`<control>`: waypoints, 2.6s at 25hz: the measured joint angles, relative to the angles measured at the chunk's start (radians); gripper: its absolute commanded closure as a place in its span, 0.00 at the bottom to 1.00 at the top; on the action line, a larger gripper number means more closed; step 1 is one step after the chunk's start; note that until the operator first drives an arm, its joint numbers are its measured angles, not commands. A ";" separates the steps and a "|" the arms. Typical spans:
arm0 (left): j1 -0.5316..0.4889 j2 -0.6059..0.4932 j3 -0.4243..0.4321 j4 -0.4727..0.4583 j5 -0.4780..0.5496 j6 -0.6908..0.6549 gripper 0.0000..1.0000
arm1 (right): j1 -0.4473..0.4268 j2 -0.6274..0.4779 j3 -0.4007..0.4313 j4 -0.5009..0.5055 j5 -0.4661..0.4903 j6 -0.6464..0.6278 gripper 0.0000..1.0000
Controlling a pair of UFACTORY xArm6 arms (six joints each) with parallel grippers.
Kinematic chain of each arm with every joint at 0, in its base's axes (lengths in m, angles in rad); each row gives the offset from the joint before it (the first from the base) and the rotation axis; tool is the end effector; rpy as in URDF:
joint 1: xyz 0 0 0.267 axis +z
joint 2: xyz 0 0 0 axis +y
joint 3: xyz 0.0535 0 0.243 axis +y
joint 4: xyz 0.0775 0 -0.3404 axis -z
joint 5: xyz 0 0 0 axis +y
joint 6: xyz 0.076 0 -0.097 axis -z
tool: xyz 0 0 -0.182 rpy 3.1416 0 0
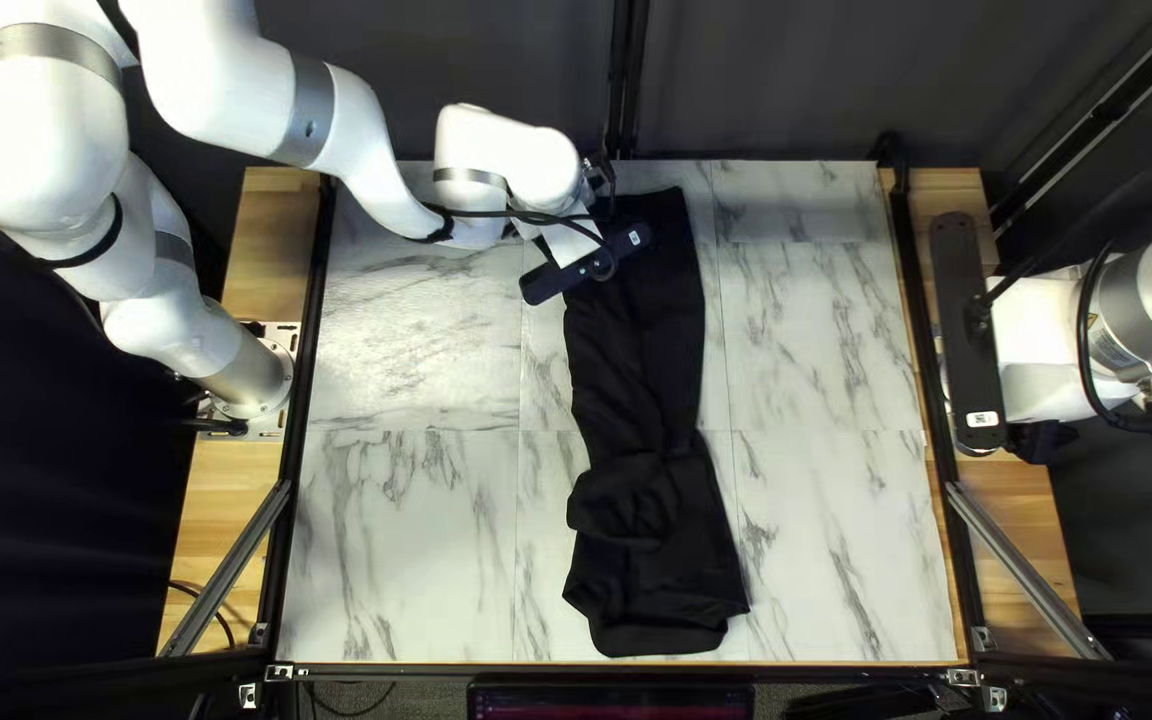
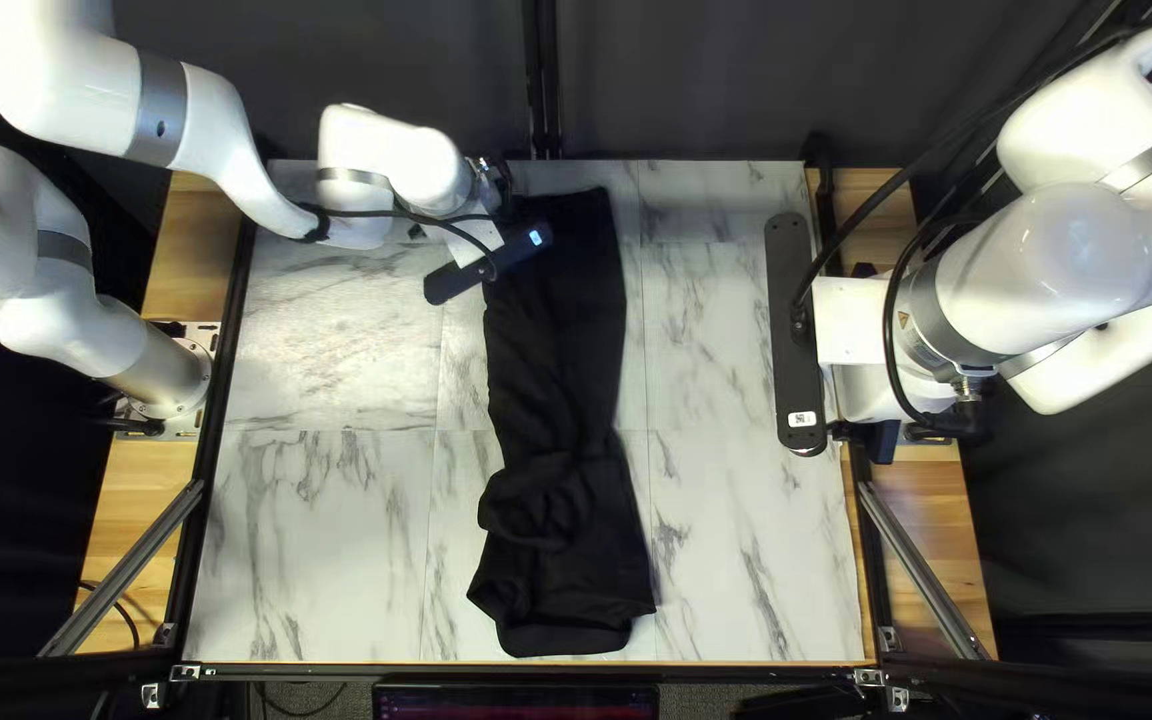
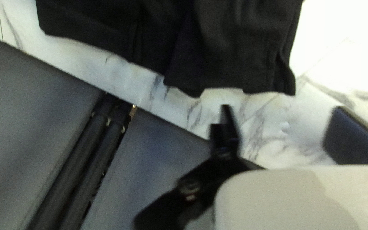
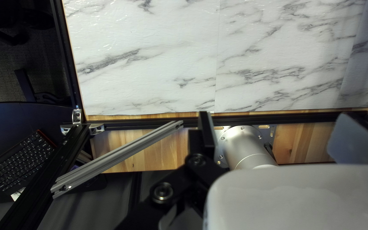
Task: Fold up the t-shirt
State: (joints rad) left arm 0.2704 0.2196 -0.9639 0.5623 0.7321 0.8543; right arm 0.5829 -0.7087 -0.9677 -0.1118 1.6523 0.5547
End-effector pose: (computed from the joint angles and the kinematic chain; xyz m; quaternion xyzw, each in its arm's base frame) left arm 0.4507 0.1968 0.0301 -0.8610 0.4731 0.0946 0.1611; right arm 0.2640 0.1361 0.3239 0.9983 0.0089 0.0401 0.0404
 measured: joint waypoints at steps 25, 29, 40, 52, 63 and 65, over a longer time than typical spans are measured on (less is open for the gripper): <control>0.051 0.106 0.020 0.183 -0.151 -0.332 0.98 | 0.000 0.000 0.000 0.000 0.000 0.000 0.00; 0.054 0.103 0.018 0.174 -0.148 -0.322 1.00 | 0.000 0.000 0.000 0.000 0.000 0.000 0.00; 0.044 0.032 0.058 0.172 -0.118 -0.313 1.00 | 0.000 0.000 0.000 0.000 0.000 0.000 0.00; -0.061 -0.270 0.174 0.176 0.103 -0.303 1.00 | 0.000 0.000 0.000 0.000 0.000 0.000 0.00; -0.069 -0.383 0.268 0.209 0.152 -0.331 1.00 | 0.000 0.000 0.000 0.000 0.000 0.000 0.00; -0.064 -0.406 0.295 0.215 0.152 -0.339 1.00 | 0.000 0.000 0.000 0.000 0.000 0.000 0.00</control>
State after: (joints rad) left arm 0.2068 -0.1860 -0.6688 0.7774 0.8841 0.5153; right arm 0.5829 -0.7087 -0.9677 -0.1118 1.6523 0.5547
